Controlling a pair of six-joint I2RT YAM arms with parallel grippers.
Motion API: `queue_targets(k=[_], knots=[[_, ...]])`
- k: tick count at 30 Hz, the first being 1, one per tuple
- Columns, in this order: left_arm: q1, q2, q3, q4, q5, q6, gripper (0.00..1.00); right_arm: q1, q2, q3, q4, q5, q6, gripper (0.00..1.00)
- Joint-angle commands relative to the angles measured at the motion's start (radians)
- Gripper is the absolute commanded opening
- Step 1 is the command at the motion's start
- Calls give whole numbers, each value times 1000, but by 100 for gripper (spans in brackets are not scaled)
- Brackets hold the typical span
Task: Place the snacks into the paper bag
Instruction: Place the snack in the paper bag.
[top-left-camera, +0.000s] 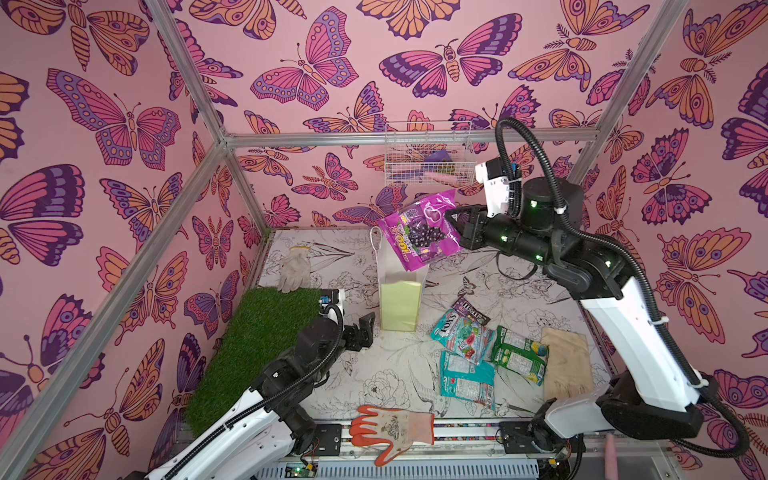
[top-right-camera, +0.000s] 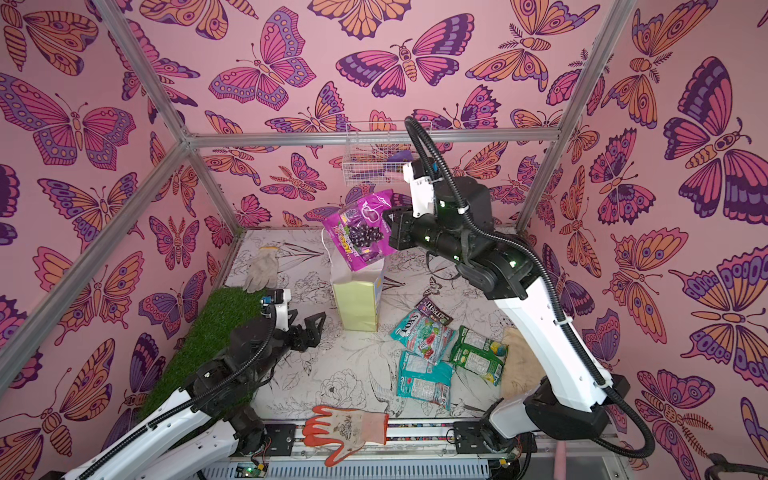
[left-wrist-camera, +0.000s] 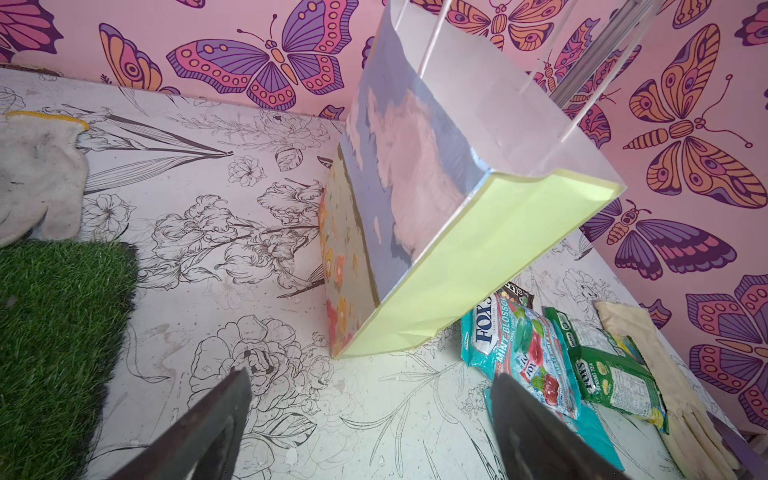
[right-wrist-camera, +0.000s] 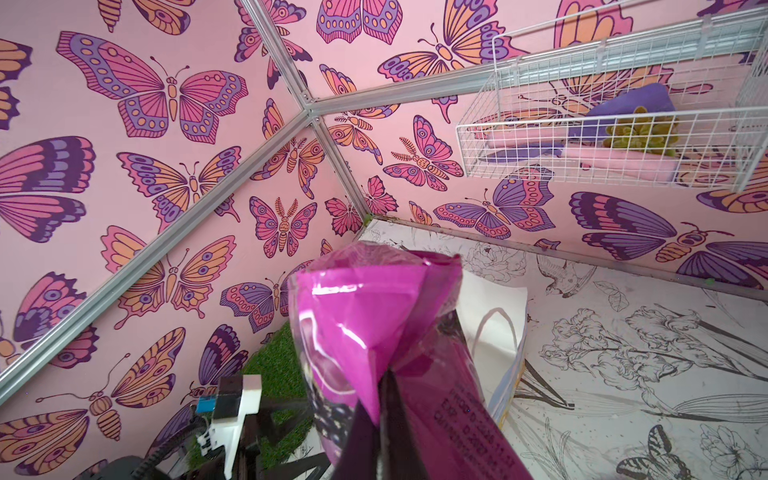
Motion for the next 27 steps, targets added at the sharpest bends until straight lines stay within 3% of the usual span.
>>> queue_targets(k=[1, 7, 27], knots=[[-5, -20, -23, -27, -21, -3, 92, 27, 14, 75, 83, 97, -47, 0], [-5, -39, -28, -38, -27, -3, 92, 68, 74, 133, 65, 187, -93, 0], [-5, -81, -28, -73, -46, 1, 92, 87, 211, 170, 38, 325, -153, 0]])
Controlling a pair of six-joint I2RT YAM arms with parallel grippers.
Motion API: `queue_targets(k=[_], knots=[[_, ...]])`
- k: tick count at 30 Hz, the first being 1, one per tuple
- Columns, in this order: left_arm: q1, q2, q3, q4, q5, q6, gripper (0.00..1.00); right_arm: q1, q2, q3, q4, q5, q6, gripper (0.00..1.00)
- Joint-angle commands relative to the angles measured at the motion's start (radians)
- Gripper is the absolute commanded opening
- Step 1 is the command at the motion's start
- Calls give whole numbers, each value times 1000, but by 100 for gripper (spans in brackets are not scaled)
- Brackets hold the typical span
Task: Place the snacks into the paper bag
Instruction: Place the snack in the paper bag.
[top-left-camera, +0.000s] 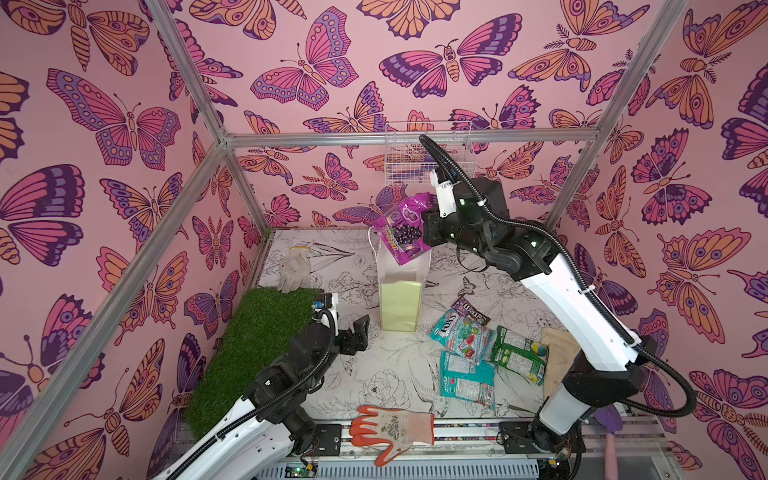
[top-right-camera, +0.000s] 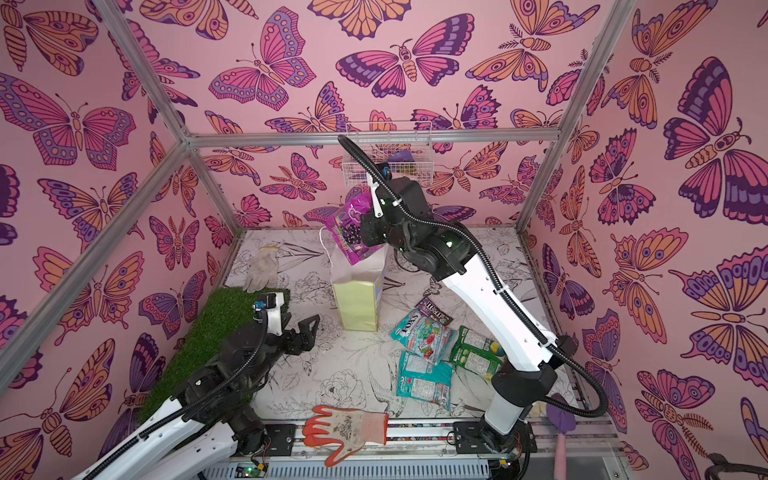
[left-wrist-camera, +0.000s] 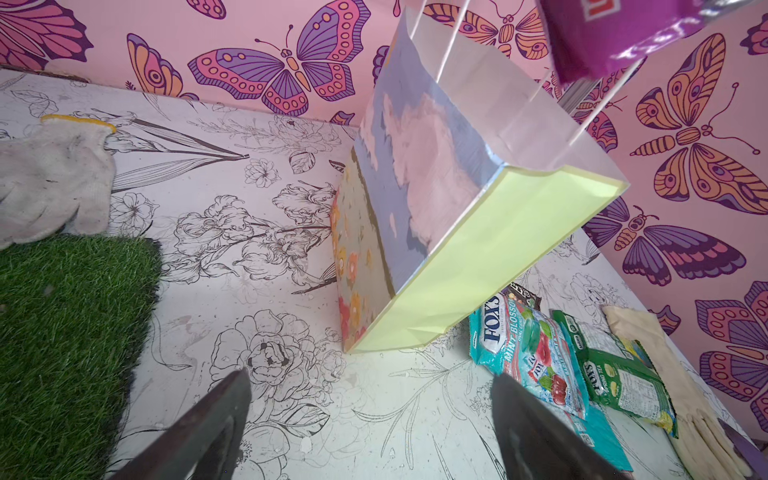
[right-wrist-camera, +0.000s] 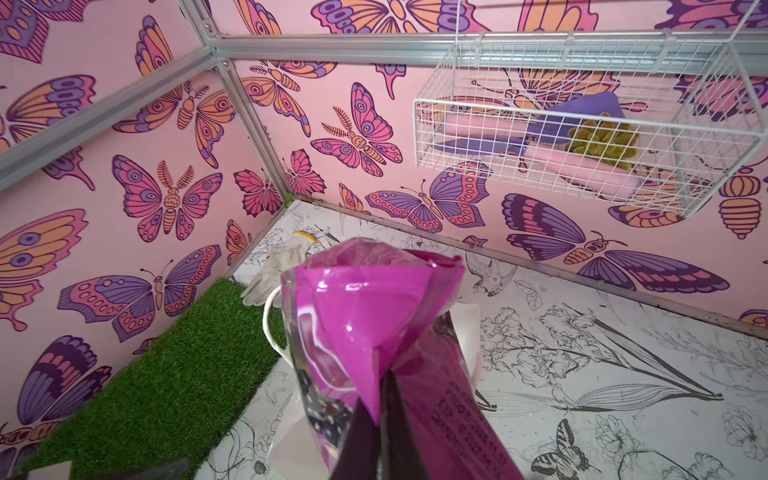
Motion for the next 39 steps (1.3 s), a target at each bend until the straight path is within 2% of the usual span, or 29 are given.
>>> queue_targets(k=[1, 20, 28, 39], knots=[[-5, -12, -13, -29, -18, 2, 92, 9, -7, 58, 81, 60, -30, 0], [-5, -18, -17, -32, -26, 5, 92, 80, 58, 56, 68, 263, -176, 0], [-5, -34, -25, -41, -34, 1, 92, 96, 54, 4, 87, 341, -216, 0], [-5, -38, -25, -44, -34, -3, 92, 97, 41, -85, 102, 335, -216, 0]])
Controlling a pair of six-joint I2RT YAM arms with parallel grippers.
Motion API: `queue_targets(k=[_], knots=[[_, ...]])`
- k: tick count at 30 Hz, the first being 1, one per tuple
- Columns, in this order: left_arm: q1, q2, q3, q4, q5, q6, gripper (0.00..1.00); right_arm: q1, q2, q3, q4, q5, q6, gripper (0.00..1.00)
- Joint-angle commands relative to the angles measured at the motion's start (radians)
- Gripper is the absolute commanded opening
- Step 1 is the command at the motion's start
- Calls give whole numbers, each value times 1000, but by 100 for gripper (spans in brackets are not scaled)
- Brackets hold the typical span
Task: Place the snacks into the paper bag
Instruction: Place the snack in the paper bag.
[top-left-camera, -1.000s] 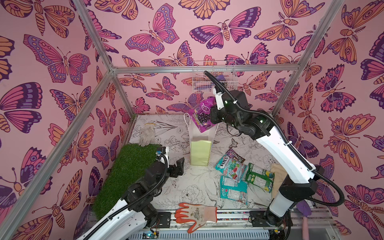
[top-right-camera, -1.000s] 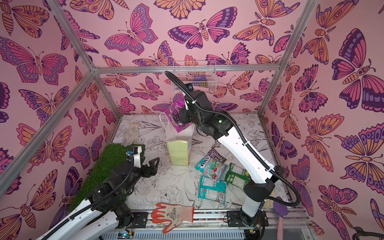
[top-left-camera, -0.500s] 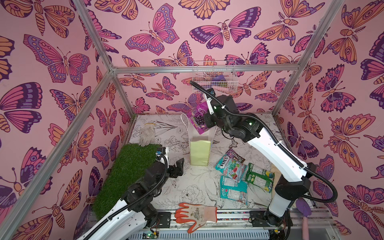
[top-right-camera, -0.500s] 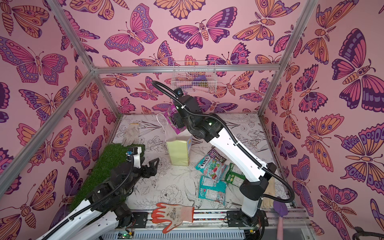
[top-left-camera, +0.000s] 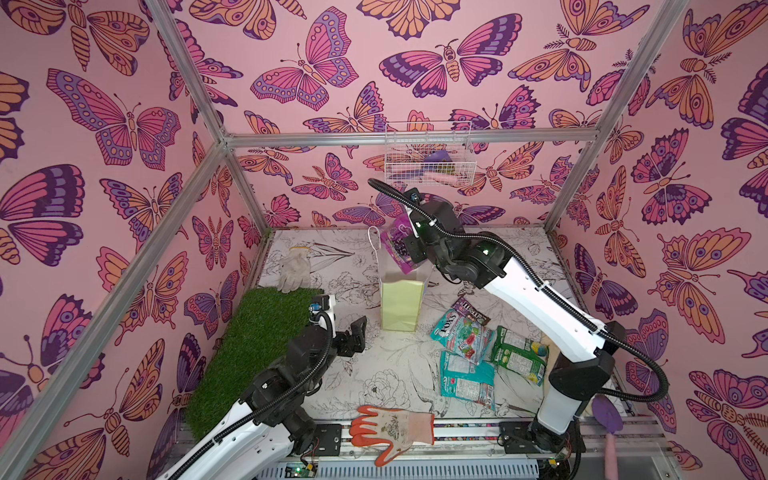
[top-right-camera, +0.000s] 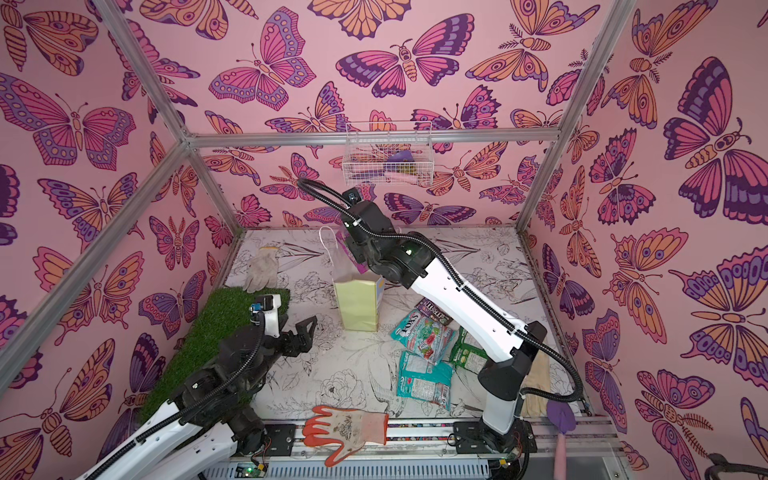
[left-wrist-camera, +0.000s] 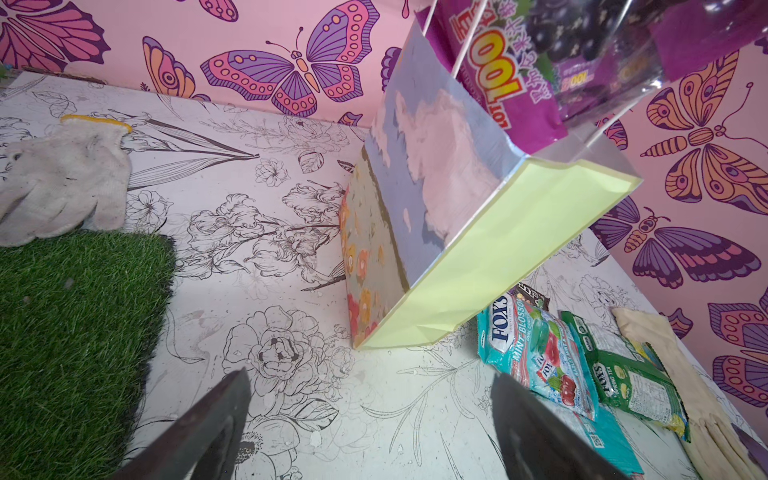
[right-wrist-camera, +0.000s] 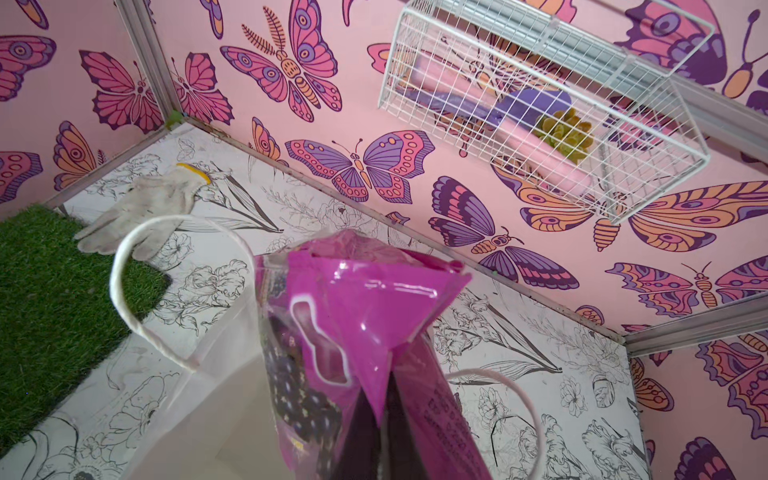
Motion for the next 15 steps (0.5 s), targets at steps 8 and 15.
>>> queue_targets(k=[8, 15], knots=[[-6, -19, -19, -20, -19, -6, 92, 8, -22, 8, 77, 32, -24, 0], [-5, -24, -22, -23, -25, -6, 92, 38, 13, 27, 51, 160, -99, 0]])
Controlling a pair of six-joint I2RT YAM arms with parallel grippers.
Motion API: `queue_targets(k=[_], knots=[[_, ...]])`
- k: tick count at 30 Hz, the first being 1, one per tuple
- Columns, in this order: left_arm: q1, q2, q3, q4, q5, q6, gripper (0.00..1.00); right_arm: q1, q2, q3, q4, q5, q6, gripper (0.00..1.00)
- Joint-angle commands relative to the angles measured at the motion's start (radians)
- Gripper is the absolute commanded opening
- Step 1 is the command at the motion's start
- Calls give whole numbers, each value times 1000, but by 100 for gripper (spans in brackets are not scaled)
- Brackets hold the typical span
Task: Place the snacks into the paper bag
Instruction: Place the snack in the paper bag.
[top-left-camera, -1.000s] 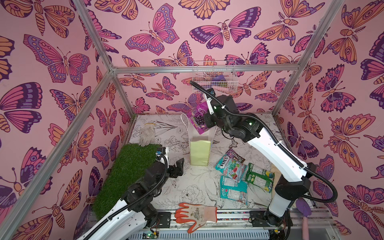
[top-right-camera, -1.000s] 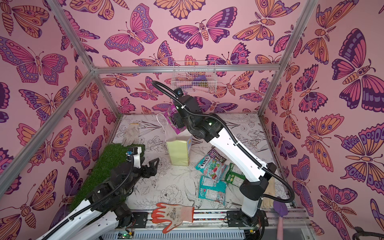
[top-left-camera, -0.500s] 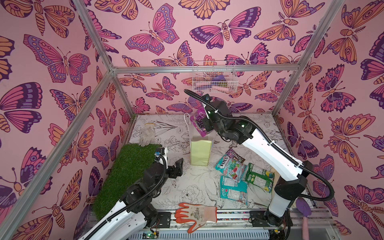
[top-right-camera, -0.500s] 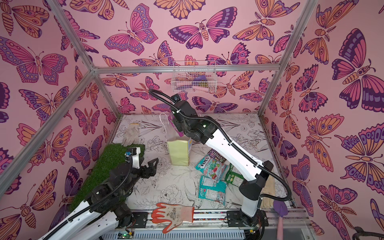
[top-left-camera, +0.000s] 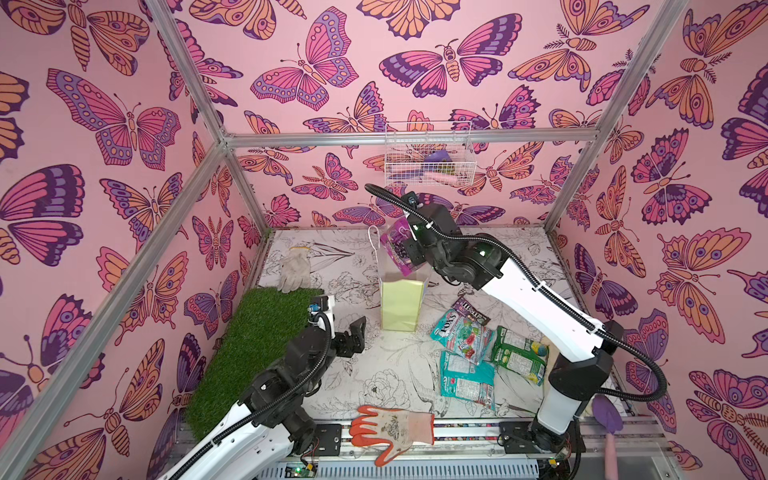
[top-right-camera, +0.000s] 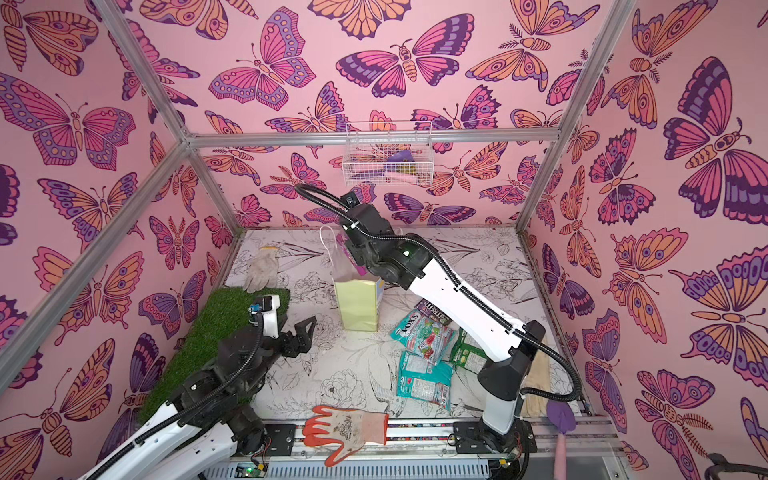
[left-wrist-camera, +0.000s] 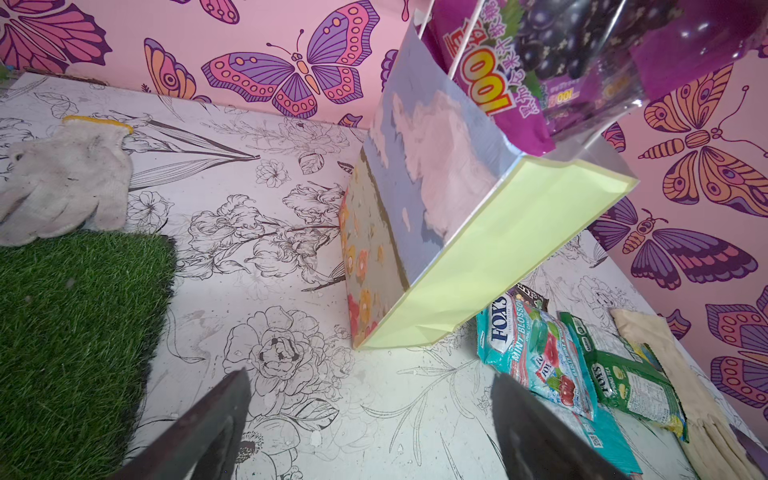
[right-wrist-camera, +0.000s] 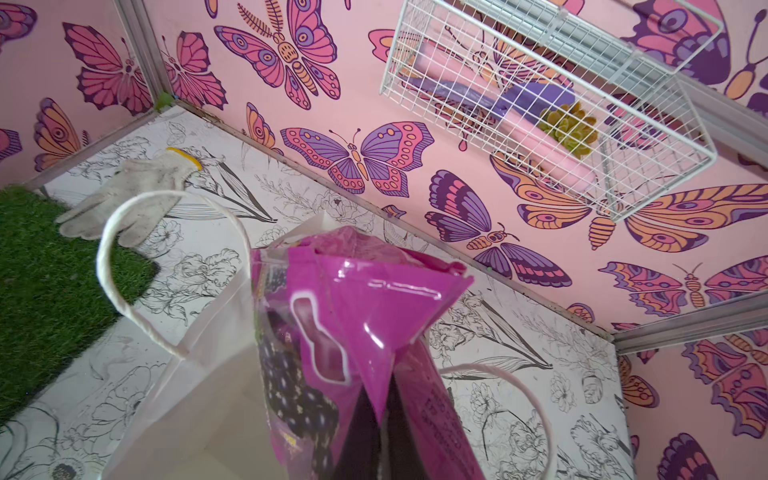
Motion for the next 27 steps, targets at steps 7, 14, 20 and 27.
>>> queue_targets(k=[7, 14, 20, 27], knots=[[-6, 1, -15, -23, -23, -6, 92, 75, 30, 38, 127, 277, -178, 0], [-5, -4, -16, -23, -25, -6, 92, 78, 44, 39, 112, 240, -169, 0], [-5, -5, -20, -23, -25, -5, 92, 77, 65, 50, 70, 196, -140, 0], [-5, -17, -22, -25, -26, -4, 92, 55, 85, 91, -19, 108, -62, 0]])
